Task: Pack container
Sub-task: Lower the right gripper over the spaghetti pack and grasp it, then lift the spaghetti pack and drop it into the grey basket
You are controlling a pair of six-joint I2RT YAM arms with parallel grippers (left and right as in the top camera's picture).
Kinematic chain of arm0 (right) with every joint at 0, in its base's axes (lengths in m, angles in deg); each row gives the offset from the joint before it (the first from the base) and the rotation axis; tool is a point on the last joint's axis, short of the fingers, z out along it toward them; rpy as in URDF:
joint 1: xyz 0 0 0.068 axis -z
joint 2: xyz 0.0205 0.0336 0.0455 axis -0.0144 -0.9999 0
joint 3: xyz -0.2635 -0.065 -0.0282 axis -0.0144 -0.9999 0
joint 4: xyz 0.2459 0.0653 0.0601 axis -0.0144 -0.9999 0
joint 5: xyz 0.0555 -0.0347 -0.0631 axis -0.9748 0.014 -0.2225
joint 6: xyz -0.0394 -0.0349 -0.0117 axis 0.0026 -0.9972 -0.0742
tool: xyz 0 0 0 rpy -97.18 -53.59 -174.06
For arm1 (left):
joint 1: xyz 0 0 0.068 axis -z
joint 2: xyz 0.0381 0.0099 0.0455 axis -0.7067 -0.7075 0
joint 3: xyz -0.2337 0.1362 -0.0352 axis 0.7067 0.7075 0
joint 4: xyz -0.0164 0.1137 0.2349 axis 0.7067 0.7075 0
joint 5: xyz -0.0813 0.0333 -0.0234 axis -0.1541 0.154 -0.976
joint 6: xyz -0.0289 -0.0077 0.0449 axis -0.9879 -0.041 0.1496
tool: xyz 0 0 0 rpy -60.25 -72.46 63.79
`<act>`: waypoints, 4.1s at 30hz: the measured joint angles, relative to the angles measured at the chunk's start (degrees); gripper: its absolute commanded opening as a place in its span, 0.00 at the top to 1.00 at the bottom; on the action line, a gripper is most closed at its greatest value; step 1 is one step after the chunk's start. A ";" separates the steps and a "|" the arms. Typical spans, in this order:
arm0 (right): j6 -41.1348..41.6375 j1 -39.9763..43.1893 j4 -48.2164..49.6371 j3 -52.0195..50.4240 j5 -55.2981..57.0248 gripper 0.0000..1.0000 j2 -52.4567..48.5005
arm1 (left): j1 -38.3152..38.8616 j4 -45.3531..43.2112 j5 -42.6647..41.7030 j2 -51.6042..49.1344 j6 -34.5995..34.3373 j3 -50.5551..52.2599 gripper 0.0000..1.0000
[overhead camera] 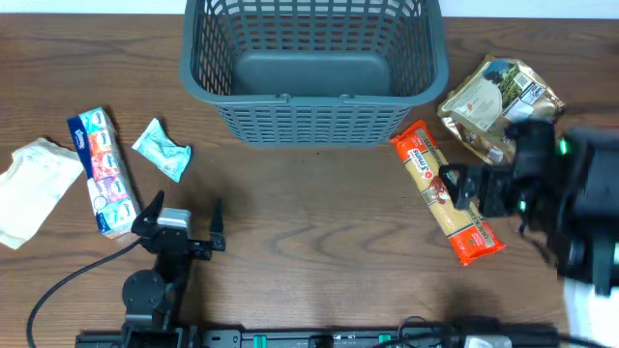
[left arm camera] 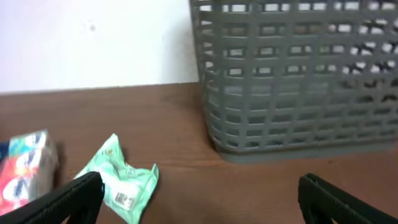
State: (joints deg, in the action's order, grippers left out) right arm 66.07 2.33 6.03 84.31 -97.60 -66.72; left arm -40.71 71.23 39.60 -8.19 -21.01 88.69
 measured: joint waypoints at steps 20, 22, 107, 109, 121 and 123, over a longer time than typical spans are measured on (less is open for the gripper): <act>-23.82 0.00 -1.70 5.97 11.65 0.01 -23.76 | 0.00 0.13 1.49 0.00 -3.85 0.00 0.02; -24.28 0.00 2.43 2.19 11.56 0.01 -24.59 | 0.00 0.13 1.49 0.00 -3.87 0.00 0.02; 2.38 0.28 37.13 10.21 16.59 0.99 -22.45 | 0.00 0.26 1.53 0.00 -4.44 0.00 0.02; -0.70 0.02 36.00 16.79 13.16 0.99 -22.69 | 0.00 0.24 1.53 0.00 -4.55 0.00 0.02; -21.88 -10.45 26.80 55.52 0.83 0.99 -39.58 | 0.00 0.26 1.53 0.00 -4.87 0.00 0.02; -25.40 -13.42 27.34 58.23 -0.33 0.99 -43.98 | 0.00 0.26 1.51 0.00 -4.87 0.00 0.02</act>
State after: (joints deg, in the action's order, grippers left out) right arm 40.68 -11.09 33.37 142.53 -97.93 -110.70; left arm -40.71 71.49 41.11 -8.19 -25.89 88.69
